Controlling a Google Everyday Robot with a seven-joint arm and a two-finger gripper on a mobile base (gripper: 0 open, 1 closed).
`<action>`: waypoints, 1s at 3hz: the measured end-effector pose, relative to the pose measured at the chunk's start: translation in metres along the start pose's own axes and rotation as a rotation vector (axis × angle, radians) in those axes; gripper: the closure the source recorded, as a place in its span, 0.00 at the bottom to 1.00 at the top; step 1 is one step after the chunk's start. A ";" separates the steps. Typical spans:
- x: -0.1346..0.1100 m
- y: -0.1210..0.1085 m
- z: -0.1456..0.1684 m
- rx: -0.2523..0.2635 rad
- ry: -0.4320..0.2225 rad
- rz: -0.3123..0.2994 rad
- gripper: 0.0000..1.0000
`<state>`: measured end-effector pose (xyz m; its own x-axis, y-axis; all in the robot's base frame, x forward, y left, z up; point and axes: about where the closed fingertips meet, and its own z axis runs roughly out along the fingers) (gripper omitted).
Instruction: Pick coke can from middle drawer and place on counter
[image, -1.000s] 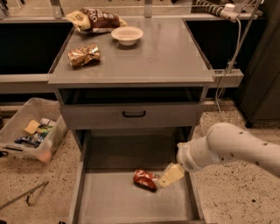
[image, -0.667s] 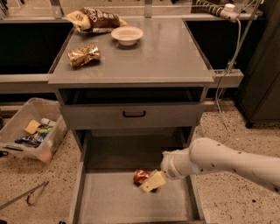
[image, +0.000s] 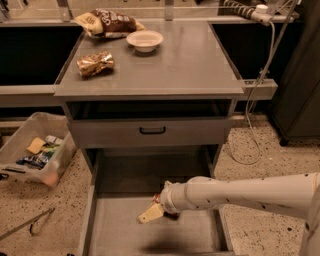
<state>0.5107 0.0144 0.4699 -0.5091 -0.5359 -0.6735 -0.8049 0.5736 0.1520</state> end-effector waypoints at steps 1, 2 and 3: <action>0.002 0.002 0.002 -0.007 0.001 0.006 0.00; 0.022 -0.008 0.019 0.008 -0.012 0.035 0.00; 0.053 -0.036 0.056 0.032 -0.026 0.070 0.00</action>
Offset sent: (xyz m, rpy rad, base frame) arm 0.0081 -0.0227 -0.1036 0.0464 0.0148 -0.1274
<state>0.5292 -0.0001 0.3881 -0.5557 -0.4776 -0.6805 -0.7571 0.6289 0.1768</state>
